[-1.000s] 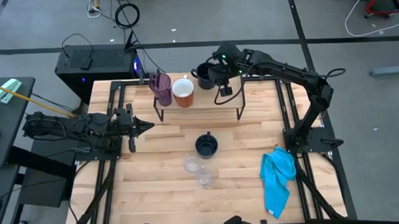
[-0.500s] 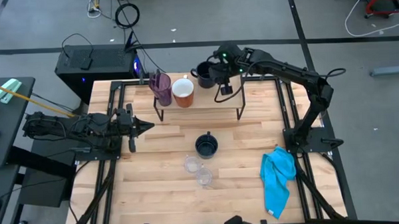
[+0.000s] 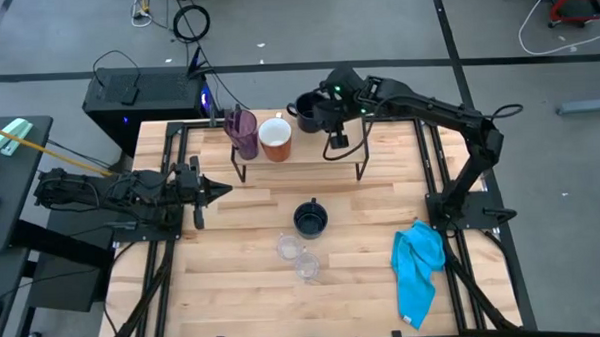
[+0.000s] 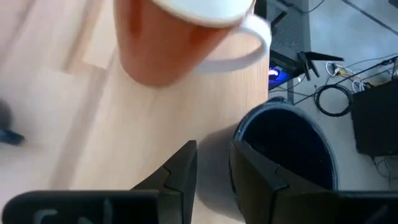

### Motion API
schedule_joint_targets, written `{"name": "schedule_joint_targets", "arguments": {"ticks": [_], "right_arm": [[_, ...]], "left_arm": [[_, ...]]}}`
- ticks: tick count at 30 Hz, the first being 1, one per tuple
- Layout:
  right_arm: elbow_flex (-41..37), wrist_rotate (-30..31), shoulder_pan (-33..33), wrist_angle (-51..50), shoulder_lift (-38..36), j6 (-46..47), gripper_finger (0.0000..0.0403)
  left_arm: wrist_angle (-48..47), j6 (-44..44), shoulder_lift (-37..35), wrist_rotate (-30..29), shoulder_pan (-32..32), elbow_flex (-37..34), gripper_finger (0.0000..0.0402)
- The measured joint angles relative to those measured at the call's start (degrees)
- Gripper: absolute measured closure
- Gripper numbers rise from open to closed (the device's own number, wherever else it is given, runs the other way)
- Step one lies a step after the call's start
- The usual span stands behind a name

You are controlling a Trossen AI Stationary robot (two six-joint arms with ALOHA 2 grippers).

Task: Stack small to large cups/mugs on shelf
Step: Put the dark blue mug on the shelf

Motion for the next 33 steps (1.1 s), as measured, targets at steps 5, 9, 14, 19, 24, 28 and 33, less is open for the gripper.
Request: {"name": "schedule_joint_targets", "arguments": {"ticks": [5, 9, 14, 19, 24, 28, 33], "right_arm": [[0.02, -0.34, 3.59, -4.49, -1.43, 5.93, 0.0298], [0.02, -0.42, 7.91, -7.2, -0.71, 9.7, 0.0298], [-1.11, -1.41, 14.24, -7.2, 0.08, 13.15, 0.0296], [-5.23, -1.43, 20.53, -5.69, 0.1, 17.65, 0.0267], [-10.54, -0.54, 26.26, -0.46, 0.1, 23.87, 0.0217], [-14.08, 3.54, 30.19, 4.09, 0.13, 28.48, 0.0189], [-16.17, 4.79, 33.68, 7.17, 0.13, 35.22, 0.0182]], "left_arm": [[0.0, 0.0, -0.01, 0.0, 0.0, 0.0, 0.0382], [0.02, 0.02, -0.01, 0.0, 0.0, 0.0, 0.0375], [-0.07, -0.11, -0.01, 0.0, -0.01, 0.0, 0.0376], [-0.63, -0.79, -0.01, 0.0, -0.04, 0.0, 0.0383], [-0.85, -1.1, -0.01, 0.0, -0.04, 0.0, 0.0379], [-0.82, -1.44, -0.01, -0.01, -0.04, 0.0, 0.0377], [-0.15, -1.49, -0.01, 0.0, -0.04, 0.0, 0.0385]]}}
